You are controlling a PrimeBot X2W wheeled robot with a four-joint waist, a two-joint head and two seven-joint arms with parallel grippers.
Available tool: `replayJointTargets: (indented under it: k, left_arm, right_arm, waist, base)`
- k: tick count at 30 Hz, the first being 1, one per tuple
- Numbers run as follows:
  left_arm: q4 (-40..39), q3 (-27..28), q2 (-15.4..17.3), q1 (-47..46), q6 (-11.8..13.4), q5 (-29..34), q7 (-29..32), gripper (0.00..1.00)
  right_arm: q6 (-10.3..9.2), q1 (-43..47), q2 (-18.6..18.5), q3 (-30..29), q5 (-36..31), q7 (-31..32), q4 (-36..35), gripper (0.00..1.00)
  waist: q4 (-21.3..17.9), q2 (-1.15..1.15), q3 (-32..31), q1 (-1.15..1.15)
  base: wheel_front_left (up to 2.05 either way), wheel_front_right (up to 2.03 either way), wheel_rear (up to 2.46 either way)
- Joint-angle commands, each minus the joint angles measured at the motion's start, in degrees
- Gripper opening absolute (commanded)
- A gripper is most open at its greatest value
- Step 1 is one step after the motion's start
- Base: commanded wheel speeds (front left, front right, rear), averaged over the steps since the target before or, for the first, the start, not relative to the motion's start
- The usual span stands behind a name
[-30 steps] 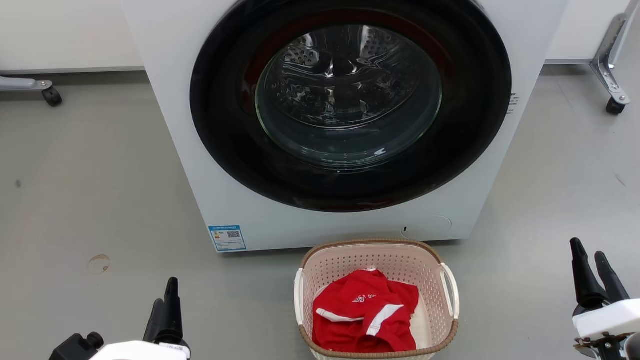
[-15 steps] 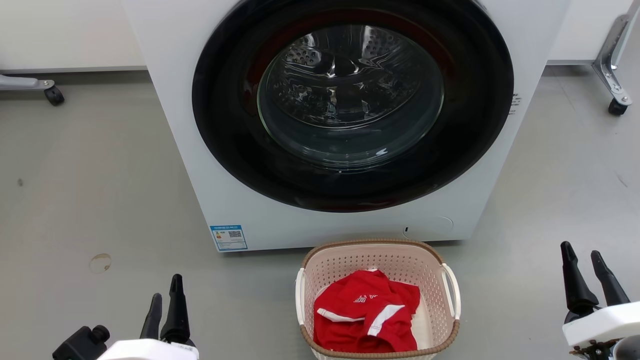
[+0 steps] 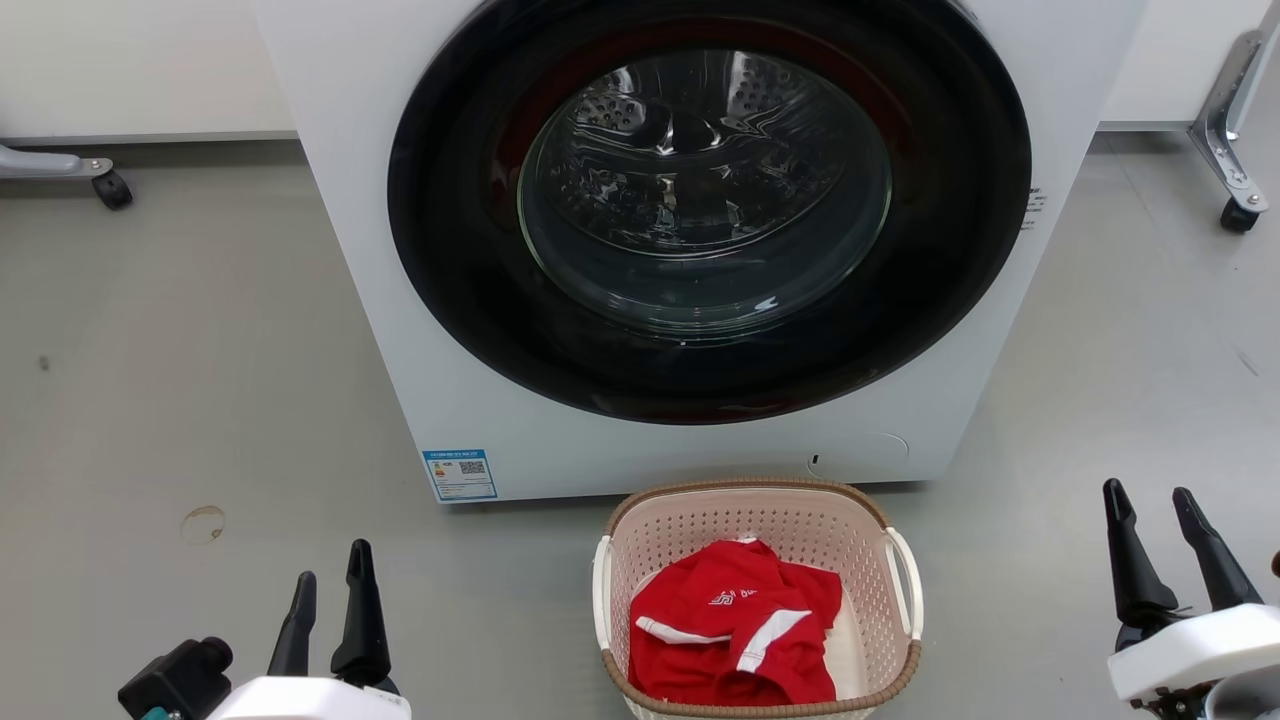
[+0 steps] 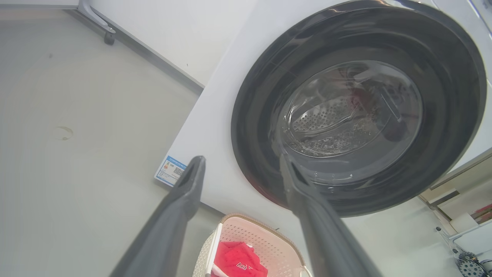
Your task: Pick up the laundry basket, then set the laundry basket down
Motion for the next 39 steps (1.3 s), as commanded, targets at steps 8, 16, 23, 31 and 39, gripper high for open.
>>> replayJointTargets:
  k: [8,16,23,31,39]
  left_arm:
    - [-2.27,0.88,0.76,-0.18,0.56,7.38,-2.13,1.0]
    - [-2.38,1.33,0.81,-0.27,-0.24,13.36,-3.31,1.0]
    - [-2.41,2.35,0.86,-0.59,-0.9,18.7,-4.49,1.0]
    - [-2.51,2.9,0.93,-0.44,-1.07,23.92,-5.83,1.0]
    - [-2.77,2.81,0.99,-0.24,-0.81,28.71,-7.19,1.0]
  right_arm:
    - [0.22,-0.31,-1.76,1.71,-6.99,-2.4,-2.62,1.0]
    - [0.24,0.14,-1.74,2.05,-11.48,-3.57,-3.07,1.0]
    - [0.26,0.44,-1.68,2.43,-15.51,-4.75,-3.21,1.0]
    - [0.27,0.9,-1.68,2.75,-20.14,-6.09,-3.41,1.0]
    - [0.29,1.07,-1.7,3.17,-25.37,-7.44,-3.84,1.0]
  waist:
    - [0.0,0.0,0.0,0.0]
    - [-0.1,0.0,0.24,0.0]
    - [-0.24,0.0,0.52,0.0]
    - [-0.24,0.0,0.67,0.0]
    - [-0.29,0.0,0.89,0.0]
  base:
    - [0.0,0.0,0.0]
    - [0.0,0.0,0.0]
    - [0.0,0.0,0.0]
    - [0.0,0.0,0.0]
    - [0.0,0.0,0.0]
